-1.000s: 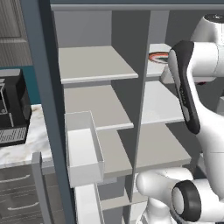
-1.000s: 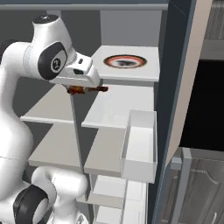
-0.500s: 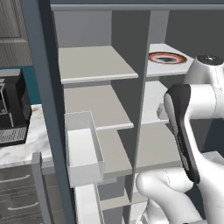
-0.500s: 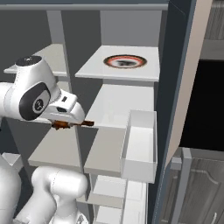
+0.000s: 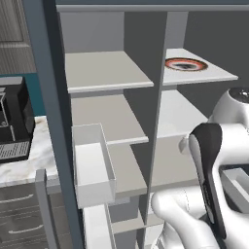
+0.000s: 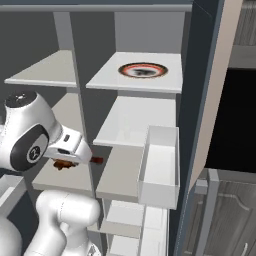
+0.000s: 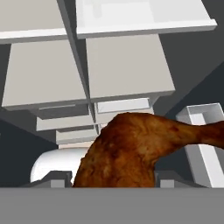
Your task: Retrieve the chicken drumstick from the fridge and place it on the saucepan with marinade on the stove.
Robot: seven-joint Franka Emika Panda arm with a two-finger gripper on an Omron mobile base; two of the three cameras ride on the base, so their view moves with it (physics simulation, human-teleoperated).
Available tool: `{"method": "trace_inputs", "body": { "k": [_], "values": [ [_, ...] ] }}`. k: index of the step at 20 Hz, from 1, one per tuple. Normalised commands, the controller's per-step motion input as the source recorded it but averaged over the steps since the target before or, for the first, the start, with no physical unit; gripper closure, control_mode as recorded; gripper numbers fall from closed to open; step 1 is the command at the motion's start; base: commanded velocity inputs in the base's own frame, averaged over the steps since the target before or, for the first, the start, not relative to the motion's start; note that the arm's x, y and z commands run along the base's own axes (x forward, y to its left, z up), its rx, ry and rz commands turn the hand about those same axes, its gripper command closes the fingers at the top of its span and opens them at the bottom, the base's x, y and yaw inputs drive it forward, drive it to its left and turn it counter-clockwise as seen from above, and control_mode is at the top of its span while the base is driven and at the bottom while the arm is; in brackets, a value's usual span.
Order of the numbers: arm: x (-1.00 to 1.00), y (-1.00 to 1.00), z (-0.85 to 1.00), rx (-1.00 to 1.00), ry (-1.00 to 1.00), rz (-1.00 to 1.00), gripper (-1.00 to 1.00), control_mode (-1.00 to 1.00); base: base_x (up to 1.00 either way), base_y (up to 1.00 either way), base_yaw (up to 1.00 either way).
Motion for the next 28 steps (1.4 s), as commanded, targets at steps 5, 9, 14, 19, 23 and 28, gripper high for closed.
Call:
{"method": "trace_inputs", "body": {
  "k": [5, 9, 14, 19, 23, 28],
  "values": [
    [-0.4, -0.01, 0.0, 0.0, 0.0, 0.0, 1.0, -1.0, 0.0, 0.0, 0.0],
    [-0.57, 0.0, 0.0, 0.0, 0.0, 0.0, 1.0, 1.0, -0.24, 0.0, 0.0],
    [0.0, 0.0, 0.0, 0.0, 0.0, 0.0, 1.0, 1.0, -0.92, 0.06, 0.0],
    [0.0, 0.0, 0.0, 0.0, 0.0, 0.0, 1.0, 1.0, -0.73, 0.22, 0.0],
    [0.0, 0.0, 0.0, 0.0, 0.0, 0.0, 1.0, 1.0, -0.57, 0.45, 0.0],
    [0.0, 0.0, 0.0, 0.0, 0.0, 0.0, 1.0, 1.0, -0.52, 0.69, 0.0]
  ]
}}
